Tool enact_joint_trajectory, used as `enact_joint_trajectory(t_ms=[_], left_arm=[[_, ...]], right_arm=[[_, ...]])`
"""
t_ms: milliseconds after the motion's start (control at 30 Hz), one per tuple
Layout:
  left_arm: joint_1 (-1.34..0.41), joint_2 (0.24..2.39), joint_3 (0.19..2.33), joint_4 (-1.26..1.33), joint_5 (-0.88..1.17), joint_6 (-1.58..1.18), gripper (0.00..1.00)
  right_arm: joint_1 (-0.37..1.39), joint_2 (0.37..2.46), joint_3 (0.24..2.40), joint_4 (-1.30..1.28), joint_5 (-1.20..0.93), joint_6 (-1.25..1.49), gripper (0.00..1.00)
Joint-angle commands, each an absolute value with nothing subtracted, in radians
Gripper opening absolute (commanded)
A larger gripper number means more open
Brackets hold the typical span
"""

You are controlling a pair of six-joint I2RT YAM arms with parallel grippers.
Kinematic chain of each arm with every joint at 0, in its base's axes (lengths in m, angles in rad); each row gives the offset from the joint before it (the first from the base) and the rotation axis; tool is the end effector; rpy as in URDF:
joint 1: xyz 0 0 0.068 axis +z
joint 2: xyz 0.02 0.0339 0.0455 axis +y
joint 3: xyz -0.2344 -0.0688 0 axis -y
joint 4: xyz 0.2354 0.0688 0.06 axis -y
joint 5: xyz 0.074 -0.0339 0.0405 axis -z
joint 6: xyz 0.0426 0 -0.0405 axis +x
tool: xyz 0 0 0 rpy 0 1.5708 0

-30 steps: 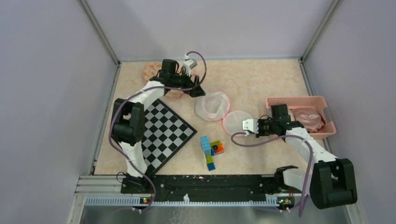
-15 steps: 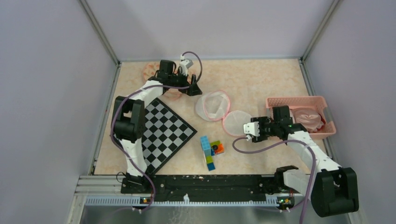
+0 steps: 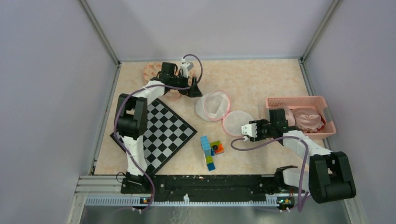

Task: Unzip the laundry bag and remove the bra
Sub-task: Close the laundry bag at the center of the board.

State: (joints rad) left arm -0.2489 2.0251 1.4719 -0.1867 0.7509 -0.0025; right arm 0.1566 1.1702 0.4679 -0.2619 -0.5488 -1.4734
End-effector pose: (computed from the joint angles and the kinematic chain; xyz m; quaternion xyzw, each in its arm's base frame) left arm 0.4118 -0.1347 0.1806 0.2515 0.8266 -0.3799 0.3305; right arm 0.2039 0.0547 0.1324 -0.7240 0.5712 0.0286 0.3856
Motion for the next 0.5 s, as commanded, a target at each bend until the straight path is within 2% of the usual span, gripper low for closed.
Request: enact_joint_trajectory(t_ms=[0, 100, 200, 233, 467], left_arm=[[-0.244, 2.058, 1.524, -0.169, 0.766, -0.011, 0.99], [-0.244, 2.084, 1.541, -0.176, 0.768, -0.012, 0.99], [-0.244, 2.105, 1.554, -0.184, 0.774, -0.016, 0.99], [-0.244, 2.113, 1.563, -0.197, 0.779, -0.013, 0.99], [-0.245, 2.123, 1.589, -0.230, 0.810, -0.009, 0.99]], right_arm=[[0.170, 1.176, 0.441, -0.145, -0.547, -1.473, 0.42], [0.170, 1.140, 0.435, -0.140, -0.571, -1.477, 0.27], [0.172, 1.094, 0.461, -0.170, -0.611, -1.452, 0.04], [0.172, 1.081, 0.478, -0.196, -0.624, -1.436, 0.00], [0.173, 0.974, 0.589, -0.383, -0.714, -1.431, 0.00]])
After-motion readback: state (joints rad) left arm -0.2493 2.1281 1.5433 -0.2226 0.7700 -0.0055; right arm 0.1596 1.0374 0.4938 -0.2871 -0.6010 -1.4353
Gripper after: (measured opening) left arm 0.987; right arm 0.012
